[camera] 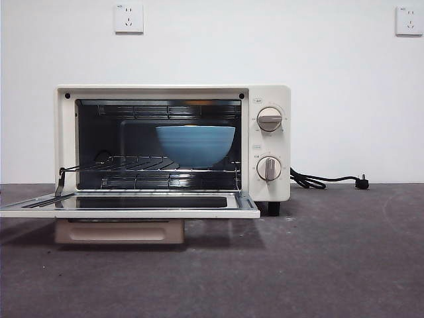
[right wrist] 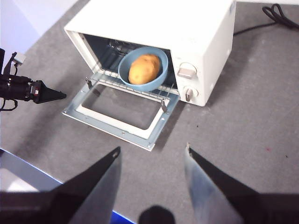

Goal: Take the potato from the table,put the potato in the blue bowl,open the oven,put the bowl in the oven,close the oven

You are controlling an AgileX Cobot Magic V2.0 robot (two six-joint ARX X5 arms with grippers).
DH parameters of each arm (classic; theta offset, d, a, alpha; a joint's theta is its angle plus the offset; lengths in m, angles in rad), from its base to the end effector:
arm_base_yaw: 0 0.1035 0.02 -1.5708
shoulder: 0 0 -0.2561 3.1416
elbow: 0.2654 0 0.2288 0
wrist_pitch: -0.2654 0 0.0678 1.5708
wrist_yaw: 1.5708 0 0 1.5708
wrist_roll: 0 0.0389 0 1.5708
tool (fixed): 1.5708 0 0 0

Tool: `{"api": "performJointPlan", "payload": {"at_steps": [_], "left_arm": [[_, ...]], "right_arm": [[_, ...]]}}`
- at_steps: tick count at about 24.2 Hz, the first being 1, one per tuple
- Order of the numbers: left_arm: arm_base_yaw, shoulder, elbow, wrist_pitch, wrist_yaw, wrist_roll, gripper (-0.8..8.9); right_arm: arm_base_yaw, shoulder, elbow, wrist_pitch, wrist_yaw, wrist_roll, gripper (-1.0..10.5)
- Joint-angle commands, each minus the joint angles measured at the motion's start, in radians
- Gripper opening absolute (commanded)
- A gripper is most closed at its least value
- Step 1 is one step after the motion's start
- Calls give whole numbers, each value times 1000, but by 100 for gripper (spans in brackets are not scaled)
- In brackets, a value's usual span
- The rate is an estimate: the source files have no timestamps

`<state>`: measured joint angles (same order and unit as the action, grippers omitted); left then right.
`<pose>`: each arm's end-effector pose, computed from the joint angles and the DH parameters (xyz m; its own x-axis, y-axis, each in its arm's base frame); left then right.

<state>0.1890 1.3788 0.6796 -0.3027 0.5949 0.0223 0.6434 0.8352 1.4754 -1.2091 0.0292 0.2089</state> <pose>0.2326 0.0223 0.1745 0.5435 -0.4666 -0.6978 0.1594 0.8735 -0.4600 0.0641 0.0466 0.4159 0.6913 0.4819 -0.5385 -0.4780 0.8638 0.1593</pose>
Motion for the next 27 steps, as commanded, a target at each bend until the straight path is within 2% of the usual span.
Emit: {"api": "performJointPlan", "payload": {"at_steps": [1, 10, 14, 18, 23, 27], "left_arm": [[2, 44, -8, 26, 8, 8, -8], [-24, 149, -8, 84, 17, 9, -9], [-50, 195, -8, 100, 69, 11, -8], [-66, 204, -8, 103, 78, 13, -9], [-56, 202, -5, 127, 206, -2, -8], [-39, 200, -3, 195, 322, -80, -8]], "right_arm": [[1, 2, -1, 3, 3, -9, 220], [1, 2, -1, 4, 3, -8, 220], [1, 2, -1, 4, 3, -8, 220], [1, 2, -1, 4, 3, -7, 220], [1, 2, -1, 4, 4, -8, 220], [1, 2, -1, 3, 5, -8, 220]]}}
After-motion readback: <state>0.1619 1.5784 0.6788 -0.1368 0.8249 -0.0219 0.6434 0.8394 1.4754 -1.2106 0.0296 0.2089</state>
